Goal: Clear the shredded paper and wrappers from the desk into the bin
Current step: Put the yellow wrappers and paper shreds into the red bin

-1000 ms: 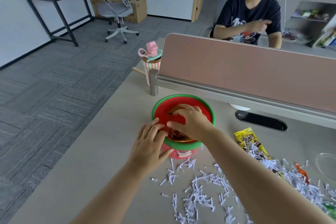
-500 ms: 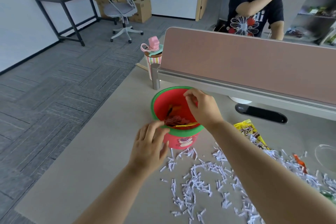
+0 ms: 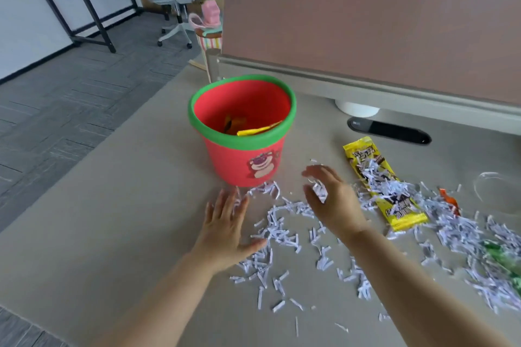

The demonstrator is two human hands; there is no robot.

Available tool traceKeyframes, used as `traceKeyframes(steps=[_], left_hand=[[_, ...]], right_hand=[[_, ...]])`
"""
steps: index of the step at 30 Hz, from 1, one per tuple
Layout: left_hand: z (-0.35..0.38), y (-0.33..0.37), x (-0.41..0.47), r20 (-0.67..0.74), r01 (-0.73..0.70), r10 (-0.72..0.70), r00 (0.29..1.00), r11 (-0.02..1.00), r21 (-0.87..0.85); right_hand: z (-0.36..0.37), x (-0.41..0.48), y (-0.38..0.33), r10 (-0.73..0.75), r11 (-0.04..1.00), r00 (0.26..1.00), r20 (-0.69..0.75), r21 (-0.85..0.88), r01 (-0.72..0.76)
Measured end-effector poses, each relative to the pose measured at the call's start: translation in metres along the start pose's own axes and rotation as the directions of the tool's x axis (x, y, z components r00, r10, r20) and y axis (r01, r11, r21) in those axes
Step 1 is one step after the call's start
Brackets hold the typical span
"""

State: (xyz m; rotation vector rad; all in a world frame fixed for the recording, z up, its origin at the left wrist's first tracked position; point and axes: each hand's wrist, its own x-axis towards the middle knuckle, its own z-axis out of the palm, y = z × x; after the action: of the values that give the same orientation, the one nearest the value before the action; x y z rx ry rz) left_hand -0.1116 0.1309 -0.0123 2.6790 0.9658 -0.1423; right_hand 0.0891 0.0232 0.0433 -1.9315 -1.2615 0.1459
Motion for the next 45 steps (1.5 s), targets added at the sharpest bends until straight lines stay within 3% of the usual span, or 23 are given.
traceKeyframes(steps=[3, 5, 8, 10, 14, 17, 21, 24, 27, 29, 31, 39, 45], left_hand=[[-0.001, -0.004, 0.004, -0.013, 0.001, 0.000, 1.000, 0.998, 0.068], [0.000, -0.008, 0.007, -0.021, 0.046, -0.044, 0.999, 0.992, 0.115], [0.000, -0.003, 0.013, 0.015, 0.041, -0.043, 0.999, 0.992, 0.115], [0.004, 0.009, 0.011, 0.058, -0.044, 0.038, 0.998, 0.993, 0.106], [0.012, 0.027, -0.007, 0.097, -0.207, 0.197, 0.975, 0.973, 0.099], [0.011, 0.032, -0.029, 0.097, -0.250, 0.242, 0.965, 0.965, 0.084], [0.013, 0.035, -0.065, 0.076, -0.289, 0.291, 0.954, 0.957, -0.039], [0.019, 0.028, -0.084, 0.050, -0.298, 0.294, 0.954, 0.949, 0.100], [0.022, 0.023, -0.090, 0.068, -0.216, 0.208, 0.976, 0.967, 0.134], [0.024, 0.029, -0.085, 0.077, -0.183, 0.174, 0.982, 0.973, 0.140], [0.026, 0.039, -0.070, 0.060, -0.176, 0.168, 0.984, 0.971, 0.162], [0.023, 0.070, 0.011, -0.027, -0.221, 0.226, 0.974, 0.967, 0.124], [0.016, 0.057, 0.034, 0.011, -0.236, 0.239, 0.971, 0.951, 0.200]], right_hand=[[0.000, -0.022, 0.050, 0.291, 0.863, 0.934, 0.205, -0.479, -0.163], [0.000, -0.029, 0.069, 0.391, 0.784, 0.883, 0.259, -0.597, -0.172], [0.016, -0.022, 0.066, 0.273, 0.840, 0.891, 0.364, -0.541, -0.036], [0.031, -0.018, 0.051, 0.178, 0.889, 0.869, 0.462, -0.454, 0.059], [0.041, -0.037, 0.033, 0.016, 0.881, 0.824, 0.567, -0.397, 0.257], [0.025, -0.067, 0.028, -0.027, 0.968, 0.832, 0.553, -0.192, 0.160], [-0.007, -0.117, 0.016, -0.047, 0.998, 0.910, 0.411, -0.013, 0.057], [-0.033, -0.148, 0.018, 0.027, 0.975, 0.925, 0.379, -0.214, 0.059], [-0.050, -0.170, 0.038, 0.279, 0.858, 0.906, 0.318, -0.506, -0.087], [-0.057, -0.180, 0.053, 0.403, 0.796, 0.882, 0.245, -0.570, -0.205], [-0.059, -0.183, 0.063, 0.441, 0.756, 0.871, 0.218, -0.613, -0.229], [-0.016, -0.117, 0.059, 0.178, 0.858, 0.915, 0.361, -0.512, 0.035], [-0.001, -0.076, 0.055, 0.072, 0.900, 0.909, 0.411, -0.419, 0.118]])
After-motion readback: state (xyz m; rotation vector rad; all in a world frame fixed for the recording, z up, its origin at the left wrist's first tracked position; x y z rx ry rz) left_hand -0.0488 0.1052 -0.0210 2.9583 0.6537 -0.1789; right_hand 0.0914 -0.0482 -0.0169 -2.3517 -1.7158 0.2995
